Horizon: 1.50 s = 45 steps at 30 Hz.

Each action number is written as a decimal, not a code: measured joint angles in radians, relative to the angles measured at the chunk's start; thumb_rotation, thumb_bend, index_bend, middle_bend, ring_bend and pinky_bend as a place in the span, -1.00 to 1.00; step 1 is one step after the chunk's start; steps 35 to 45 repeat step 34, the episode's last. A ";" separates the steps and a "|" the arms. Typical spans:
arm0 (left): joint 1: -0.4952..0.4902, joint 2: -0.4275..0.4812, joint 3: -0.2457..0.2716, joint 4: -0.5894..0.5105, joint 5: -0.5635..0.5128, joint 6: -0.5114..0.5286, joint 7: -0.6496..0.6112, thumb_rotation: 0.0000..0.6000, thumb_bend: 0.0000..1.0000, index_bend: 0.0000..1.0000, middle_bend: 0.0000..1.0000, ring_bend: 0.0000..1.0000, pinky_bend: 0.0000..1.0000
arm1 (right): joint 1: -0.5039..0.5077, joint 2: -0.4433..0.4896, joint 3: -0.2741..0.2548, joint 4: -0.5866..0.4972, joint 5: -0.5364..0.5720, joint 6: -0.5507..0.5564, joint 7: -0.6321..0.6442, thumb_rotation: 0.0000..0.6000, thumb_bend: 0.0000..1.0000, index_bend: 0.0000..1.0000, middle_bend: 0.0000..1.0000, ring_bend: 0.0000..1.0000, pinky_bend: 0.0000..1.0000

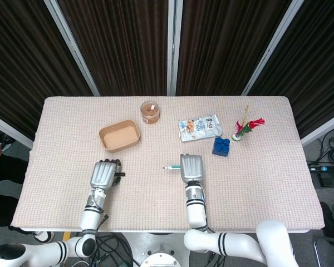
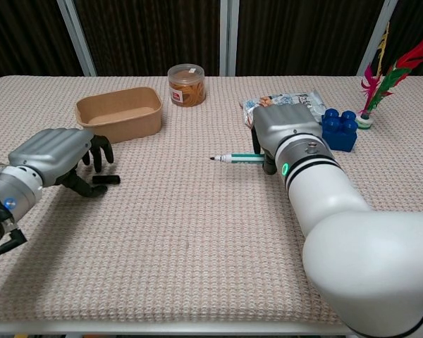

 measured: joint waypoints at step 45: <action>0.450 0.283 0.273 -0.188 0.481 0.615 -0.144 1.00 -1.00 -0.57 -0.61 -0.80 -0.80 | -0.674 0.574 -0.574 -0.432 -0.708 0.456 0.628 1.00 -0.95 -1.00 -1.00 -1.00 -1.00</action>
